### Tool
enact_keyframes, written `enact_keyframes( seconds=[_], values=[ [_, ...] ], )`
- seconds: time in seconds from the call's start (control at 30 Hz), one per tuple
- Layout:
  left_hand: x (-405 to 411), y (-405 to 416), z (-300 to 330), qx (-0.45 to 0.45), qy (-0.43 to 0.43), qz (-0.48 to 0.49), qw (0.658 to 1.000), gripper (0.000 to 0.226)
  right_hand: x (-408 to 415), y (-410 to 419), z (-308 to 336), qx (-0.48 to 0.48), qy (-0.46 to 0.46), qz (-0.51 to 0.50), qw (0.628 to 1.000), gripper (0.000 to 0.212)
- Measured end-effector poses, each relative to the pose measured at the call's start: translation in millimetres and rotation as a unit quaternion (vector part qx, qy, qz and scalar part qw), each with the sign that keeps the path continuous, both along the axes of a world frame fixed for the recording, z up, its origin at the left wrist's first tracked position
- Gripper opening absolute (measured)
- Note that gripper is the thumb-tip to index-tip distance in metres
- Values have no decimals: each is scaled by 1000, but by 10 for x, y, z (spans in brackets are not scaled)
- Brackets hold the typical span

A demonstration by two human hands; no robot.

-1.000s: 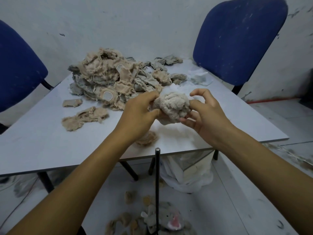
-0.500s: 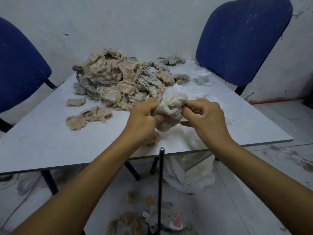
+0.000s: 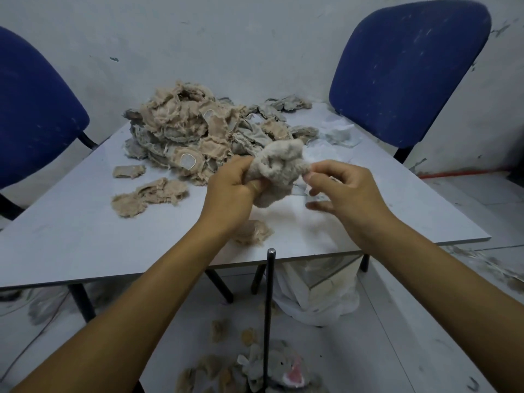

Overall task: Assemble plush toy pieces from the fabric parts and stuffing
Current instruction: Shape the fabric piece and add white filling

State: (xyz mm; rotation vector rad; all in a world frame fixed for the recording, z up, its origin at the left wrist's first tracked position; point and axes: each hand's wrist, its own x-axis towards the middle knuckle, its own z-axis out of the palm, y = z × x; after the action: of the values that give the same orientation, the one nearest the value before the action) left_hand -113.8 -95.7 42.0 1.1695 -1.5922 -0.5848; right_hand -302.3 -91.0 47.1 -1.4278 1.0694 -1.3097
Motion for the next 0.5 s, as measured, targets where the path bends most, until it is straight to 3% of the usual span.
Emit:
enact_keyframes(
  seconds=[0.1, 0.27, 0.5],
  values=[
    [66, -29, 34, 27, 52, 6, 998, 24, -76, -22, 54, 2, -38, -18, 999, 14],
    [-34, 29, -18, 35, 57, -74, 995, 39, 20, 43, -8, -56, 62, -5, 997, 17],
    [-65, 7, -72, -12, -19, -61, 998, 41, 70, 25, 5, -108, 137, -48, 983, 14]
  ],
)
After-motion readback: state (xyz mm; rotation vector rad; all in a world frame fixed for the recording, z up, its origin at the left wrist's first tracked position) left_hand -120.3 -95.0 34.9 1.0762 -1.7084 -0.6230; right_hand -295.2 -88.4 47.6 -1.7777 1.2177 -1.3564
